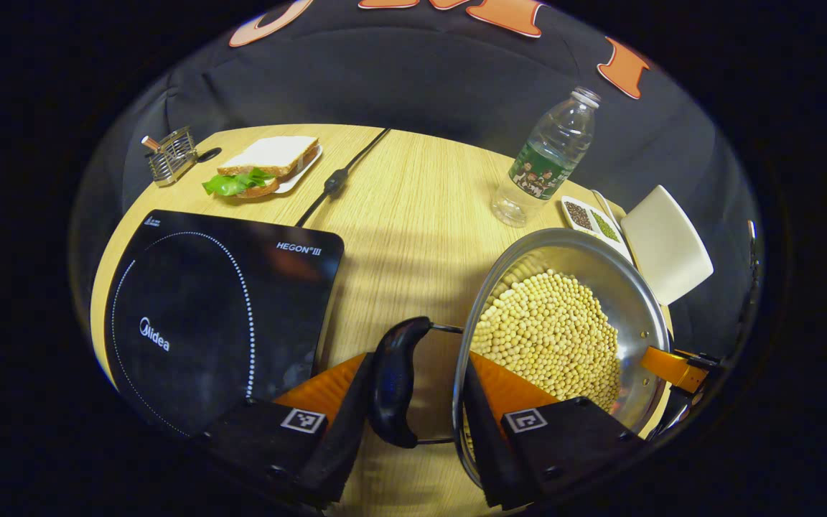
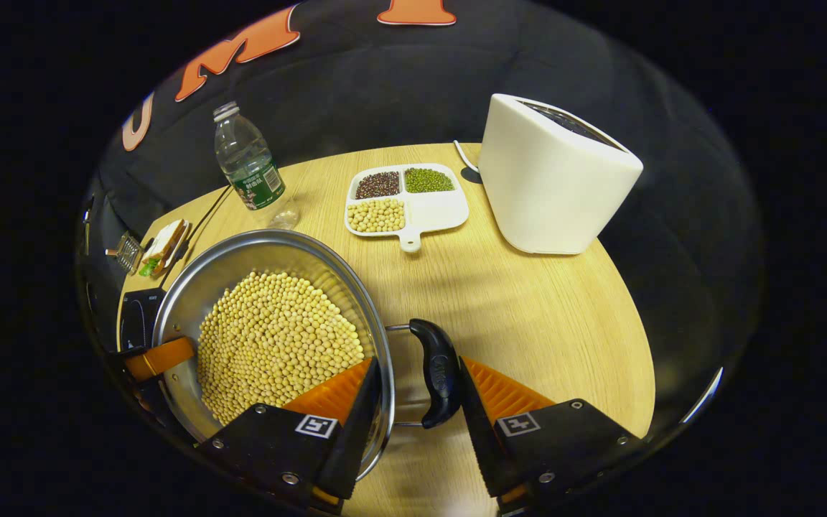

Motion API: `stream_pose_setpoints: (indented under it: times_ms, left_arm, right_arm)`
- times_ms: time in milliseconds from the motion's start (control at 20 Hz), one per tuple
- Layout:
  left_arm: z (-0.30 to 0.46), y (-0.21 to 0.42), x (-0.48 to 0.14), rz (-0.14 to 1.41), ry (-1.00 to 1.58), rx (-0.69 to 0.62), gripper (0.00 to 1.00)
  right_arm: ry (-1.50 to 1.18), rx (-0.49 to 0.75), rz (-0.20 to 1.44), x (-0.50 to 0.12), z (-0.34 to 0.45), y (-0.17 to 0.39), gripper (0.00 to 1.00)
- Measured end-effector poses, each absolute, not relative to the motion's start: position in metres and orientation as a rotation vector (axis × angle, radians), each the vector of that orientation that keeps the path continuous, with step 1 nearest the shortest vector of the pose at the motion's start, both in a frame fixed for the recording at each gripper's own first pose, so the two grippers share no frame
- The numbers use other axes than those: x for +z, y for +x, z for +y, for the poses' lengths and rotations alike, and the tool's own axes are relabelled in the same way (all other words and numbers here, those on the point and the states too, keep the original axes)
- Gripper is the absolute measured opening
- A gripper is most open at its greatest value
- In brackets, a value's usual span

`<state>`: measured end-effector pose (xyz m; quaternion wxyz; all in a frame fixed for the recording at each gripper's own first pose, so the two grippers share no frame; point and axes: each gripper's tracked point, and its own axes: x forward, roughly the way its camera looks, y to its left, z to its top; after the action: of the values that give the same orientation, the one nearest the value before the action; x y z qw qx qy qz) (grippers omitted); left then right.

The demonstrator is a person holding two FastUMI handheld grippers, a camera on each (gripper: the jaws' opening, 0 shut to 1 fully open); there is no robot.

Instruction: First push the handle of the pot to place it horizontally, then grasp the pot with both hands and set it on the induction cooktop.

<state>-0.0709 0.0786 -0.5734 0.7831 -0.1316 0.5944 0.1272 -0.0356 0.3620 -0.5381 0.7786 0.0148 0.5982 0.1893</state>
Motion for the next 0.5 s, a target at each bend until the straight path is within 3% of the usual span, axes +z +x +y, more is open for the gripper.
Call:
stream_pose_setpoints:
  times_ms: [250, 500]
  left_arm:
    - [0.083, -0.071, -0.570, 1.276, -0.212, 0.295, 0.70]
    - [0.096, -0.060, -0.536, 1.224, -0.104, 0.325, 0.69]
  right_arm:
    - [0.030, 0.397, 1.321, -0.536, 0.362, -0.041, 0.64]
    - [0.065, 0.440, 1.320, -0.509, 0.368, -0.058, 0.54]
